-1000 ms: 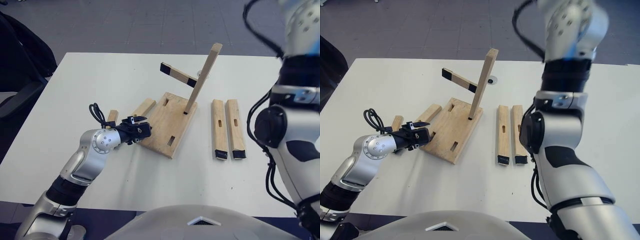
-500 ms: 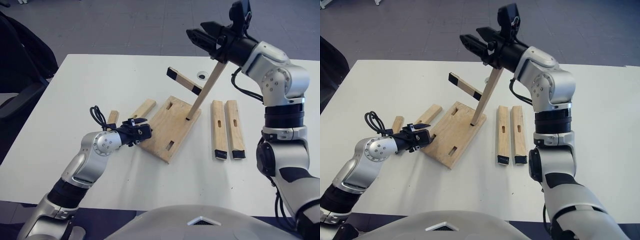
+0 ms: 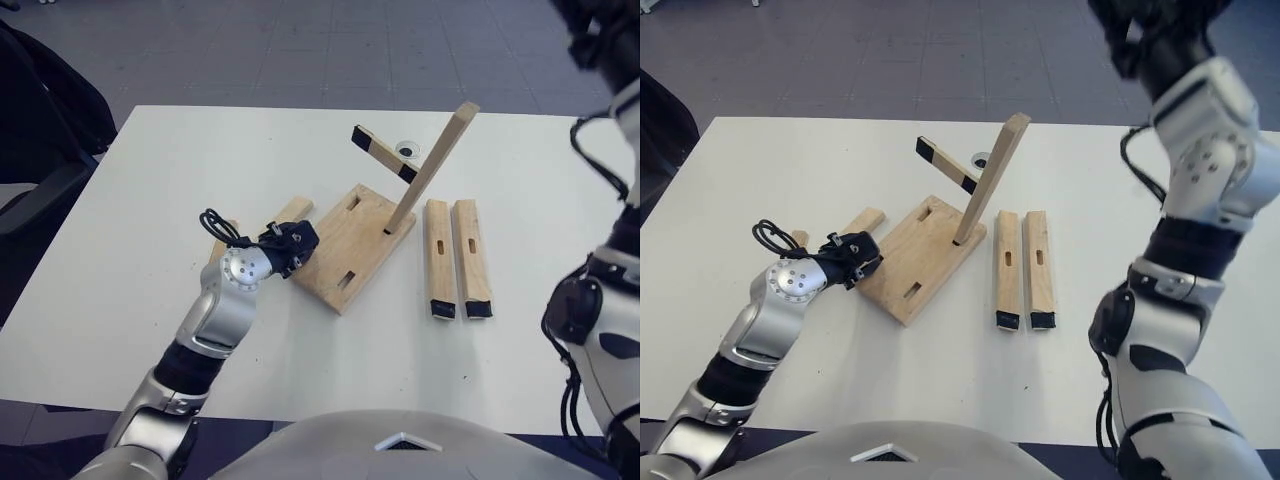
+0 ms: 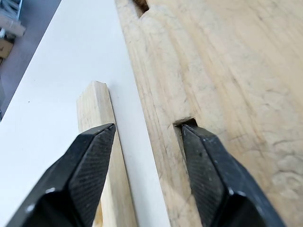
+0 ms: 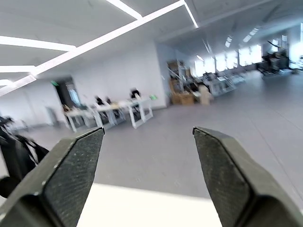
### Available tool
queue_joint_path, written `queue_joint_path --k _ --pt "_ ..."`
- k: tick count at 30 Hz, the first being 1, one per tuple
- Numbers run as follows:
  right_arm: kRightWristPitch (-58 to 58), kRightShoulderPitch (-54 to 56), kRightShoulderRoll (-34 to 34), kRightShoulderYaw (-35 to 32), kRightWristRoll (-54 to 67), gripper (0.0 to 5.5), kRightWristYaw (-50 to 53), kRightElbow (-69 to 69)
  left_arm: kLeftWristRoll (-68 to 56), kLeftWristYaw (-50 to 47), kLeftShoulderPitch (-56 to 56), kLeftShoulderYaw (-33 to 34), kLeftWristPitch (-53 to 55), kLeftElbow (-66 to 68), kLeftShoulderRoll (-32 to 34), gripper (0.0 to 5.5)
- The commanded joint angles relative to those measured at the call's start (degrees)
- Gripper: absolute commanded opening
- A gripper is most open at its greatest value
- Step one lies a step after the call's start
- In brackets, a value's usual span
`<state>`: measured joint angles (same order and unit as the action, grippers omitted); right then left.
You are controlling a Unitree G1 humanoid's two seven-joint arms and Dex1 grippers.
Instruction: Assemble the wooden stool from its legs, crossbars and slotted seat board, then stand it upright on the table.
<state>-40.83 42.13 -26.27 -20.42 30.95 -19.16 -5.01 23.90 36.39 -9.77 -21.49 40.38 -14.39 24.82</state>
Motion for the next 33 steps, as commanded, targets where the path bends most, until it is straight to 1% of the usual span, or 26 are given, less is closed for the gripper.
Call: queue_joint_path --k 1,2,4,7,9,11,13,16,18,20,22,24,26,28,29,31,33 --pt "-3.3 -19.12 -2.71 5.95 -4.06 3.46 -0.97 11.64 -0.91 -2.18 0.18 -3.2 7.36 6.37 -6.05 2.57" --pt "-4.12 -25.89 -3.19 7.81 -5.07 3.46 -1.34 15.22 -1.12 -2.61 0.01 -4.13 8.48 6.81 -7.47 2.57" --pt "-5.42 -35.29 -2.73 8.64 -5.35 3.46 -1.18 20.45 -1.7 -3.42 0.16 -5.41 10.91 6.61 -9.99 2.57" --pt "-5.46 -43.19 -0.94 8.51 -5.27 3.46 -0.03 26.34 -2.28 -5.67 -0.34 -5.97 14.31 5.94 -13.55 2.57" --pt "-5.07 -47.2 0.9 8.34 -5.45 3.46 1.78 29.85 -2.75 -7.26 -1.55 -5.33 15.22 5.24 -15.65 2.57" --pt "-3.36 -51.05 2.6 9.7 -6.61 3.46 3.16 33.15 -3.9 -8.29 -2.76 -3.38 14.91 2.58 -17.32 2.57" --pt "-1.12 -52.9 3.15 11.34 -8.58 3.46 3.6 33.68 -4.16 -8.77 -3.6 -1.88 14.51 -0.22 -16.34 2.57" --pt "1.75 -54.01 2.5 13.7 -11.78 3.46 3.07 31.78 -4.18 -8.51 -3.76 0.53 13.82 -3.98 -11.48 2.57" --pt "3.09 -53.69 2.35 14.67 -13.16 3.46 2.67 30.27 -4.41 -8.09 -2.82 2.35 15.52 -5.99 -8.17 2.57" --pt "3.51 -52.85 2.71 15.0 -13.62 3.46 2.46 29.51 -5.24 -8.66 -1.78 4.38 14.83 -7.49 -6.82 2.57" --pt "3.93 -52.79 3.06 15.04 -13.91 3.46 2.43 29.21 -7.74 -12.08 -1.04 9.56 9.04 -9.58 -9.14 2.57" --pt "5.11 -54.21 3.34 14.96 -14.29 3.46 2.34 29.48 -11.2 -14.55 2.07 16.47 2.32 -11.76 -10.24 2.57" --pt "5.89 -55.61 3.69 14.58 -14.29 3.46 2.27 30.56 -14.69 -16.08 8.7 25.11 -5.64 -11.75 -9.44 2.57" --pt "6.13 -56.33 4.0 14.6 -14.27 3.46 2.4 31.28 -18.15 -15.81 15.8 32.64 -11.0 -9.73 -8.55 2.57" --pt "6.27 -56.48 4.17 14.69 -14.38 3.46 2.53 31.2 -19.73 -15.27 18.4 35.2 -12.41 -8.37 -8.26 2.57" --pt "6.31 -56.6 4.33 14.72 -14.52 3.46 2.69 31.09 -21.58 -14.55 21.46 37.68 -15.2 -5.74 -7.24 2.57" --pt "5.98 -56.62 4.18 14.55 -14.39 3.46 2.63 31.35 -22.46 -13.95 22.66 38.23 -17.63 -4.1 -6.21 2.57"
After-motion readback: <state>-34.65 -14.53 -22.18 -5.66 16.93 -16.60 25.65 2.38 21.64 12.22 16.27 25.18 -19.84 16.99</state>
